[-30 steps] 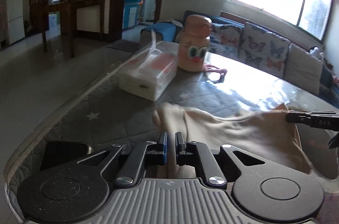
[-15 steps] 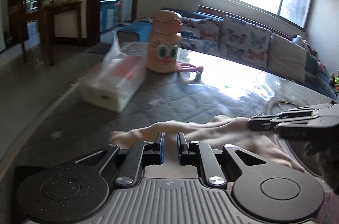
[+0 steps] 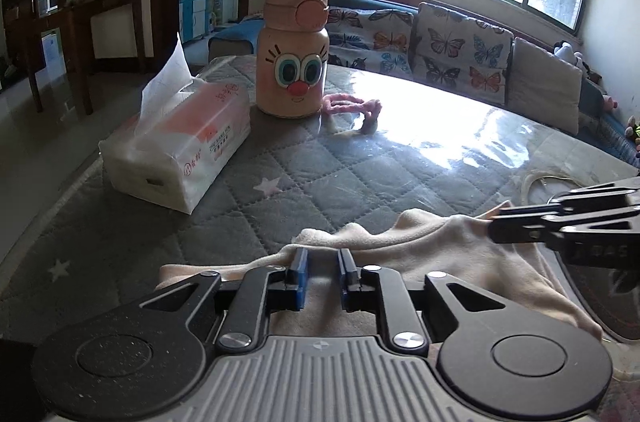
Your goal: Fold clothes
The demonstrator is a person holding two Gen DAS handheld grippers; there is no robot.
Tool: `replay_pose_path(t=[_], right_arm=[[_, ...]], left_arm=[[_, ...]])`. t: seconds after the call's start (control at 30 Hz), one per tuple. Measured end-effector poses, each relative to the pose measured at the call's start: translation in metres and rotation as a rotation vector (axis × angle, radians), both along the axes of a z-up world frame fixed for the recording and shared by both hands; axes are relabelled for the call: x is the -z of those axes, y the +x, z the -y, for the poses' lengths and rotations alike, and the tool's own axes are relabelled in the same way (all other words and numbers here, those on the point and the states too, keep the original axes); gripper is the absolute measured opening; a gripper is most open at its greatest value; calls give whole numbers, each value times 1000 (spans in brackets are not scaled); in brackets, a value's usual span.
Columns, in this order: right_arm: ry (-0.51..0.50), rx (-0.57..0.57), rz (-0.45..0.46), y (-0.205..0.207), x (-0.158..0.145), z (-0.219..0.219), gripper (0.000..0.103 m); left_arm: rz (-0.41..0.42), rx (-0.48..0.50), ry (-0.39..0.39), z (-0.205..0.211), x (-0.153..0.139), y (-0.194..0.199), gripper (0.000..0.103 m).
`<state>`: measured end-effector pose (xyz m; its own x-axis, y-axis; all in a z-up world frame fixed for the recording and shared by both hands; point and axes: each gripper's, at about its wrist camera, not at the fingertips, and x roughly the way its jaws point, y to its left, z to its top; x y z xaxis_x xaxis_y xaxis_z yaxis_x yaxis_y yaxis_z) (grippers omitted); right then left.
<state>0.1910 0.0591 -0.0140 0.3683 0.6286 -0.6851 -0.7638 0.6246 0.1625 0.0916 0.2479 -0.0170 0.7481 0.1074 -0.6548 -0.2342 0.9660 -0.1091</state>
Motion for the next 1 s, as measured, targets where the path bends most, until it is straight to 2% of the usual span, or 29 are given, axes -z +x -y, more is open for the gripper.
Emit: replay_pose_path(t=[0.2, 0.33, 0.43, 0.6, 0.67, 0.77, 1.0], right_arm=[[-47, -26, 18, -25, -15, 39, 13], [-65, -45, -3, -45, -17, 66, 14], [-77, -62, -18, -57, -14, 78, 24], [-83, -75, -23, -67, -2, 84, 25], [-80, -73, -37, -67, 3, 84, 21], [-89, -74, -22, -71, 6, 85, 9], [-102, -53, -6, -73, 5, 87, 10]], left_arm=[[12, 31, 1, 12, -6, -25, 20], [6, 28, -2, 18, -6, -45, 20], [3, 15, 3, 19, -5, -61, 20], [9, -14, -11, 19, -2, -83, 20], [12, -17, -10, 20, -1, -88, 20], [9, -16, 16, 23, 0, -87, 21], [4, -40, 41, 19, -1, -89, 21]])
